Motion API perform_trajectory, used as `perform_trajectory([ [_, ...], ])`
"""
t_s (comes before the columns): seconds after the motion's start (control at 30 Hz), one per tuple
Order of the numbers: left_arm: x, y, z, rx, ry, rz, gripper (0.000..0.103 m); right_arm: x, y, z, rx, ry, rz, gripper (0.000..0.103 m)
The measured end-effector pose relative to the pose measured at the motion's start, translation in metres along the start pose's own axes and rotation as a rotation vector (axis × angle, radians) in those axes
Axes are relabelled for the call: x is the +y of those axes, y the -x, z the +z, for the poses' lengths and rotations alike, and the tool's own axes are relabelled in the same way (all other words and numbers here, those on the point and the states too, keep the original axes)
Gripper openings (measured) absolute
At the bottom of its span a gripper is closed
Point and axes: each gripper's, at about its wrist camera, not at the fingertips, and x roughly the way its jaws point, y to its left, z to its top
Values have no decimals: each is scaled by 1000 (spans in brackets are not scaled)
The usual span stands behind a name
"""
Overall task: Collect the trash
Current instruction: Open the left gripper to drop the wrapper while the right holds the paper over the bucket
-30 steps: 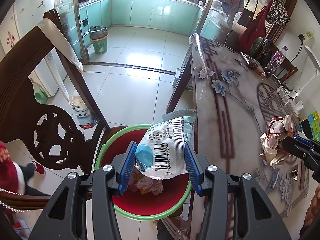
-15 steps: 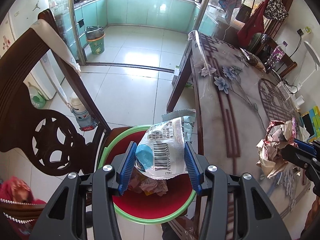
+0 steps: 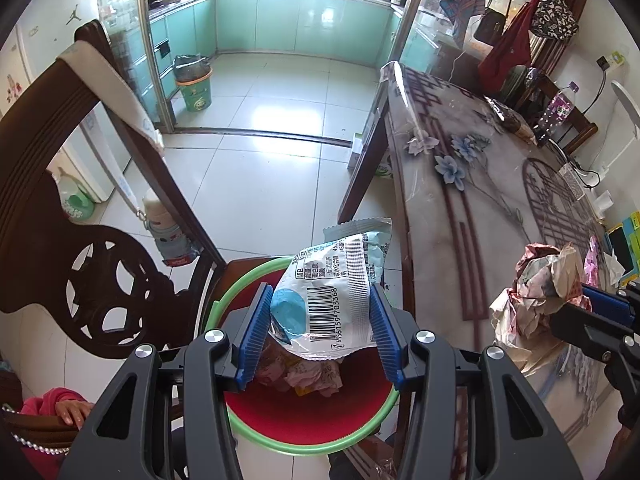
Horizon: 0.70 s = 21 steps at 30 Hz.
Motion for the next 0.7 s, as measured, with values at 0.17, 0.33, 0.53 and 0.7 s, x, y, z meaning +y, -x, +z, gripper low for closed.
perform_trajectory([
  [0.17, 8, 0, -3, -14, 6, 38, 46, 9, -10, 2, 19, 16, 25, 22],
  [0.33, 14, 0, -3, -20, 25, 42, 46, 18, -16, 4, 26, 38, 35, 22],
  [0.53, 13, -1, -2, -23, 27, 40, 46, 21, -18, 7, 26, 54, 36, 22],
  [0.7, 14, -2, 1, -25, 32, 42, 47, 21, -19, 10, 21, 59, 35, 23],
])
